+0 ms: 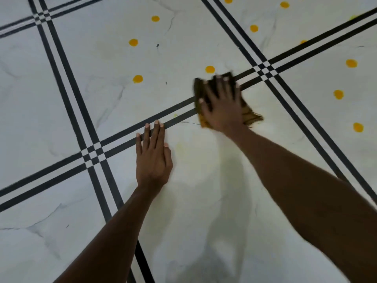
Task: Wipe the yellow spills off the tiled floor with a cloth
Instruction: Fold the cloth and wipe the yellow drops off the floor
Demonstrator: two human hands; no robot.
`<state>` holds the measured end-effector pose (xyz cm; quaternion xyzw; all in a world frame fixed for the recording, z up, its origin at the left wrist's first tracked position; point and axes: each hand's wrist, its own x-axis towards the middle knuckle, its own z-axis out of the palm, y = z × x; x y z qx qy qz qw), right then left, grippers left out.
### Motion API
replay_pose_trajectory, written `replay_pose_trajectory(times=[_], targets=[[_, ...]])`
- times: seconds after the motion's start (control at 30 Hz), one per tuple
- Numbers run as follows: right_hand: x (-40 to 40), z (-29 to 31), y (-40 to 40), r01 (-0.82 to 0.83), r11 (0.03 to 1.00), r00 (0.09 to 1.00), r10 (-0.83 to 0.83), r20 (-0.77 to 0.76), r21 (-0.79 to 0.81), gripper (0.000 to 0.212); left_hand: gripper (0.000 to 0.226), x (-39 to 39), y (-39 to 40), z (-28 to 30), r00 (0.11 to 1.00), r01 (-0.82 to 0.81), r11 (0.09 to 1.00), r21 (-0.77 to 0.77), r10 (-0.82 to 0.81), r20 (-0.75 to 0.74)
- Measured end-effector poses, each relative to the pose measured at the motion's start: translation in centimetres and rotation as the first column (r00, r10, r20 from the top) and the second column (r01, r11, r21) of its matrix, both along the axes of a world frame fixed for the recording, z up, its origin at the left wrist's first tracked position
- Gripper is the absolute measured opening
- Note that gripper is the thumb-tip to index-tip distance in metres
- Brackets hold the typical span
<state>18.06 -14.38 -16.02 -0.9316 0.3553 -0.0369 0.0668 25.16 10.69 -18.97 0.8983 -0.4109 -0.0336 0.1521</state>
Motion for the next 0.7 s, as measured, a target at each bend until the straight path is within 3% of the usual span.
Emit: replay_pose_trajectory(times=[0.1,0.17,0.23,0.3,0.33,0.37,0.4,0.47,0.5,0.53,0.6,0.63,0.67,0.7], targets=[[-1.2,-0.7,7.5,-0.440,0.897,0.898,0.439,-0.026,-0.031,0.061,0.059,-0.3,0.0,0.3,0.995,-0.089,0.994,-0.068,0.086,-0.059],[-5.5,-0.6,6.8,-0.580,0.815,0.813,0.578,-0.070,-0.003,0.060,0.060,-0.3,-0.1,0.5,0.995,-0.082,0.995,-0.050,0.079,-0.060],[-7.0,-0.6,2.9,-0.483,0.875,0.875,0.481,-0.062,-0.034,0.060,0.062,-0.4,0.0,0.6,0.996,-0.068,0.998,-0.019,0.067,-0.051],[-5.2,-0.3,-0.7,-0.123,0.992,0.992,0.123,-0.012,0.005,0.063,0.062,-0.4,-0.2,0.4,0.996,-0.068,0.998,-0.002,0.067,-0.060],[-3.1,0.0,-0.7,0.002,0.999,1.000,-0.002,-0.014,0.034,0.065,0.062,-0.4,-0.1,0.3,0.996,-0.069,0.998,0.002,0.069,-0.060],[-0.9,0.1,0.5,0.003,0.999,1.000,-0.003,-0.005,0.046,0.066,0.062,-0.3,-0.1,0.3,0.996,-0.071,0.997,0.001,0.071,-0.055],[0.8,0.3,2.5,-0.107,0.994,0.994,0.108,-0.008,0.028,0.064,0.062,-0.2,0.0,0.2,0.996,-0.073,0.997,-0.001,0.073,-0.048],[1.0,-0.8,6.1,-0.505,0.861,0.863,0.504,-0.029,-0.060,0.061,0.061,-0.2,0.0,0.2,0.996,-0.075,0.997,-0.013,0.074,-0.044],[0.4,-1.1,6.0,-0.584,0.808,0.812,0.583,-0.038,-0.080,0.061,0.060,-0.2,-0.1,0.2,0.996,-0.076,0.997,-0.020,0.075,-0.045],[-0.2,-1.1,5.1,-0.549,0.831,0.835,0.550,-0.017,-0.088,0.062,0.061,-0.2,-0.1,0.3,0.996,-0.078,0.997,-0.024,0.077,-0.046],[-1.4,-1.1,3.3,-0.160,0.987,0.986,0.161,0.046,-0.035,0.067,0.062,-0.1,0.0,0.4,0.996,-0.067,0.998,-0.020,0.066,-0.064],[-2.1,-0.9,3.3,-0.032,0.999,0.999,0.032,0.035,-0.010,0.069,0.062,-0.2,0.0,0.4,0.995,-0.068,0.997,-0.020,0.067,-0.074],[-3.0,-0.8,4.1,-0.067,0.998,0.998,0.067,0.000,0.003,0.071,0.062,-0.2,0.0,0.3,0.995,-0.070,0.997,-0.019,0.068,-0.079],[-4.5,-0.7,5.5,-0.233,0.972,0.972,0.233,-0.028,0.009,0.071,0.062,-0.1,0.1,0.4,0.995,-0.066,0.998,-0.016,0.064,-0.081]])
